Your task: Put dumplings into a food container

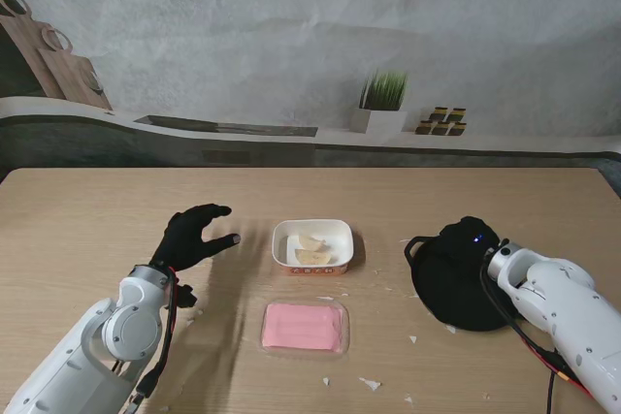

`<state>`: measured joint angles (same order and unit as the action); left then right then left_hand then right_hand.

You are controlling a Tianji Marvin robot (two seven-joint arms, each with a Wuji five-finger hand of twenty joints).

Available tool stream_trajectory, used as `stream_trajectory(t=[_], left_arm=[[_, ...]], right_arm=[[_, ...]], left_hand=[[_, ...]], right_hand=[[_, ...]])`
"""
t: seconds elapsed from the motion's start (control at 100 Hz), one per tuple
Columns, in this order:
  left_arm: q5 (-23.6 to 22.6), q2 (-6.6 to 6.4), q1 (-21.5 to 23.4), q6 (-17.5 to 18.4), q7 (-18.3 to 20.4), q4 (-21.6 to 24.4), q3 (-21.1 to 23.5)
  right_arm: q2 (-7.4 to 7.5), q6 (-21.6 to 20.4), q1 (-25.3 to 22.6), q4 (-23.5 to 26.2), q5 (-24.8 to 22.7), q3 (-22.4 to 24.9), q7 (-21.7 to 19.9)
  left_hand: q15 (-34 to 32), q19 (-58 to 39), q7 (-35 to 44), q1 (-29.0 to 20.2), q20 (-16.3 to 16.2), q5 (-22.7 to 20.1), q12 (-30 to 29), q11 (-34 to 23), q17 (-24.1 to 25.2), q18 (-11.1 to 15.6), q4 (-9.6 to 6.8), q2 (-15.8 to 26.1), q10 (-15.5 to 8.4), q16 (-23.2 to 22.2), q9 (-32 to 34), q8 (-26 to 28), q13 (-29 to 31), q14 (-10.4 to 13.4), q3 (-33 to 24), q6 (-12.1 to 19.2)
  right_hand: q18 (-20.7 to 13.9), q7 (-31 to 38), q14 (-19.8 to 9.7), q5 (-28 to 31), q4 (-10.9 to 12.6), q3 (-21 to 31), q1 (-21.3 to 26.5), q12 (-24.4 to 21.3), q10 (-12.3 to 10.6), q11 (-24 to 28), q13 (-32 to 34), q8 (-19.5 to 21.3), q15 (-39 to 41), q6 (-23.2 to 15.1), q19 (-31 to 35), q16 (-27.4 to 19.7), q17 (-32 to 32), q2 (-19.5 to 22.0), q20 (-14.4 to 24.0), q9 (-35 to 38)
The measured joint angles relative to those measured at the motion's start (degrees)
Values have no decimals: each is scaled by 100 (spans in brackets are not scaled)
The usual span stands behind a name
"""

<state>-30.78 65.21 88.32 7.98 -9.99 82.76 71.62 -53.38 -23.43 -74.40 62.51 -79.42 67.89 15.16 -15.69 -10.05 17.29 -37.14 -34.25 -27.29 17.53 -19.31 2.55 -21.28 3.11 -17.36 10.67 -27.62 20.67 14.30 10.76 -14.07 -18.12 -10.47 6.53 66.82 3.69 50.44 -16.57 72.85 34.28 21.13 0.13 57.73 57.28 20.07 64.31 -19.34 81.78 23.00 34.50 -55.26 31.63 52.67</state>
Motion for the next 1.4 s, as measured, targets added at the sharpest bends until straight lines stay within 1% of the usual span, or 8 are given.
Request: stream_trajectory(t=[0.26,0.49,0.66,0.77,0.91,1.08,1.26,1.4], left_arm=[[-3,-3,-7,20,-3,-15,1],[1,-3,-10,27,-2,-20,4],[1,-3,-11,27,-11,-20,5],[7,-3,-14,52,-24,-23,10],[22,3,-16,96,-41,-27,31],[69,17,19,135,-79,-16,115],[85,20,106,155,-97,71,206],[88,21,169,153,-121,142,247]], right_arm=[[-24,-474,-436,691,-104,726,-100],[-49,-748,-670,1092,-107,1069,-272],[-55,-1135,-709,1400,-66,1170,-555],[-85,-1387,-606,1640,361,1100,-1057],[-110,-1422,-158,1771,944,542,-1522],[-184,-1262,596,1786,1705,-491,-1906],[-380,-528,1370,1581,2444,-1684,-1858],[-582,-271,1896,1184,2777,-2518,-1668]], left_hand=[[-141,0,1,0,0,-2,0,0,0,0,0,0,0,-138,12,0,274,-11,0,2],[-304,0,1,0,0,-6,0,-8,0,0,0,0,0,-215,69,0,425,-75,0,3],[-305,0,1,0,0,-7,0,-8,0,0,0,0,0,-216,69,0,425,-76,0,4],[-305,0,1,0,0,-8,0,-8,0,0,0,0,0,-216,69,0,425,-77,0,4],[-305,0,1,0,0,-10,0,-8,0,0,0,0,0,-216,69,0,425,-78,0,5],[-305,0,1,0,0,-14,0,-8,0,0,0,0,0,-216,69,0,425,-80,0,5],[-305,0,2,0,0,-16,0,-9,0,0,0,0,0,-216,70,0,425,-82,0,6],[-305,0,2,0,0,-17,0,-8,0,0,0,0,0,-216,70,1,426,-83,0,6]], right_hand=[[70,-3,21,142,0,34,93,17,92,0,314,-1,97,91,12,-49,413,0,0,66],[207,-32,121,209,0,35,113,133,239,0,558,40,164,232,159,-52,646,-3,-1,182],[234,-34,155,215,-1,35,146,191,280,0,561,43,167,282,166,-44,647,-4,-1,183],[238,-85,157,262,-1,35,147,218,281,-1,561,44,169,282,168,-41,648,-4,-1,183],[241,-89,159,263,-1,35,147,244,281,-1,561,51,170,283,169,-9,650,-4,-1,186],[246,-90,161,263,-1,35,147,290,281,-4,562,107,170,285,169,-1,650,-4,-1,187],[266,-91,174,263,-1,47,147,312,281,-5,562,110,170,285,169,1,650,-4,-1,188],[285,-91,194,263,-1,69,147,346,281,-6,562,111,170,287,170,2,651,-4,-1,188]])
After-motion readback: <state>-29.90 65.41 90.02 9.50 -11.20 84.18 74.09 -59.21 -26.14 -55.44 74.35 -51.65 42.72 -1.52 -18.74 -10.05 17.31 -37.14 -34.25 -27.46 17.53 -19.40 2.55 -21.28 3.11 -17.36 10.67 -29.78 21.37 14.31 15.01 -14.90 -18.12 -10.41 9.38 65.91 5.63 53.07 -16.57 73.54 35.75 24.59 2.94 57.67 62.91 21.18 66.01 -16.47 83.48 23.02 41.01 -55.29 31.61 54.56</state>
